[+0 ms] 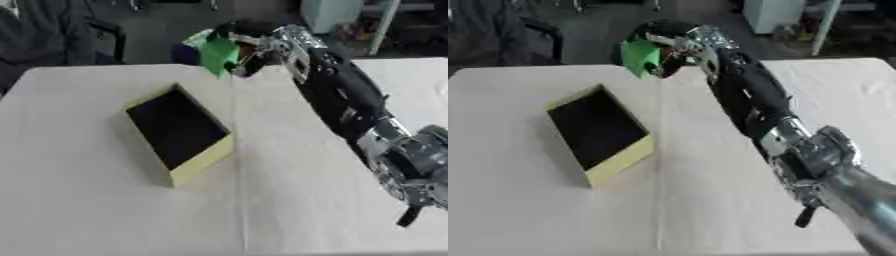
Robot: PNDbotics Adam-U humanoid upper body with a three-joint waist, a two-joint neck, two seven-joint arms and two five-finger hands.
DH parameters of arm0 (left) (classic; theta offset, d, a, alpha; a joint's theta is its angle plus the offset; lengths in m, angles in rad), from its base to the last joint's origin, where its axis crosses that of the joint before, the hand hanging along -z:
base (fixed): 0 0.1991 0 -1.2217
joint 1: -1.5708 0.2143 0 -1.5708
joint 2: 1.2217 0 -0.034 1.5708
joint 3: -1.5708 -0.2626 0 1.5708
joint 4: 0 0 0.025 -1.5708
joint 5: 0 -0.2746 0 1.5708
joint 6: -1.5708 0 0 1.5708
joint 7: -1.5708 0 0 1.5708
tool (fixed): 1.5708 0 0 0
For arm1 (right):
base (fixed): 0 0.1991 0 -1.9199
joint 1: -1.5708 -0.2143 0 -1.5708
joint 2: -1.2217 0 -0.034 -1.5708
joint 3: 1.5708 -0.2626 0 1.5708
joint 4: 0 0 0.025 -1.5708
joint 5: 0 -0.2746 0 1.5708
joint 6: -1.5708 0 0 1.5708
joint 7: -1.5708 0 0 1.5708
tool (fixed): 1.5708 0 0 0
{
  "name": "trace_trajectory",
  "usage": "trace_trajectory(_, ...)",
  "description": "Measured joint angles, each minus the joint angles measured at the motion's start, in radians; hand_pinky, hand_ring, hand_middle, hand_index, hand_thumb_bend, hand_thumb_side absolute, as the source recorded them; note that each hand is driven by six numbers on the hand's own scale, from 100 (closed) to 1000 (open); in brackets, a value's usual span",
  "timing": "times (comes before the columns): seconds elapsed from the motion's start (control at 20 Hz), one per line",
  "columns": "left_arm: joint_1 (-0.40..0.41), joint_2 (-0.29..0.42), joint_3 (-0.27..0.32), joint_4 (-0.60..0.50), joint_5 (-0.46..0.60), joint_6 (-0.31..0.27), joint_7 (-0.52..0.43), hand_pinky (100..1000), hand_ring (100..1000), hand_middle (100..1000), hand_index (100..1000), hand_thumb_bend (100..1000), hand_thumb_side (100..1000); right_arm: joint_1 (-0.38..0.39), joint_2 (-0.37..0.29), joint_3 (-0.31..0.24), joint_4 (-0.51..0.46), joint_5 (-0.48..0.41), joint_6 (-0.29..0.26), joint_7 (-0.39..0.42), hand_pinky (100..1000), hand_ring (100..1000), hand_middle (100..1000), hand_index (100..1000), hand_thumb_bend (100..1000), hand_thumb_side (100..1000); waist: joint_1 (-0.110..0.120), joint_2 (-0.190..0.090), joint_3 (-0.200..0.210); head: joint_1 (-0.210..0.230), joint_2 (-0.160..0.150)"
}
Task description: Pick up objects on the table and place them in the box.
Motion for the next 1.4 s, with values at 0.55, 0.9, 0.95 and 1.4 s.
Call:
trace_trajectory(0.55, -0.001, 0.0, -0.004, 0.0, 0.0, 0.001, -0.001, 646, 657, 728, 819, 508, 615, 0.043, 0.048, 0.085, -0.02, -0.136, -0.104, 0.11, 938, 1000, 590, 769, 100, 100, -0.002, 0.0, -0.003, -0.003, 0.0)
trace_trajectory(0.9, -0.001, 0.0, -0.005, 0.0, 0.0, 0.001, -0.002, 645, 656, 727, 818, 510, 615, 0.066, 0.077, 0.119, -0.043, -0.145, -0.079, 0.135, 958, 1000, 789, 902, 100, 100, -0.007, 0.001, -0.004, -0.004, 0.0)
trace_trajectory(0.95, -0.001, 0.0, -0.005, 0.0, 0.0, 0.001, -0.002, 645, 656, 727, 818, 510, 615, 0.069, 0.08, 0.123, -0.051, -0.145, -0.076, 0.139, 962, 1000, 814, 921, 100, 100, -0.007, 0.001, -0.004, -0.005, 0.0)
trace_trajectory(1.4, -0.001, -0.001, -0.005, 0.0, 0.0, 0.001, -0.002, 645, 655, 726, 817, 508, 617, 0.078, 0.087, 0.131, -0.088, -0.084, -0.069, 0.146, 1000, 1000, 961, 1000, 341, 253, -0.008, 0.001, -0.008, -0.005, 0.001)
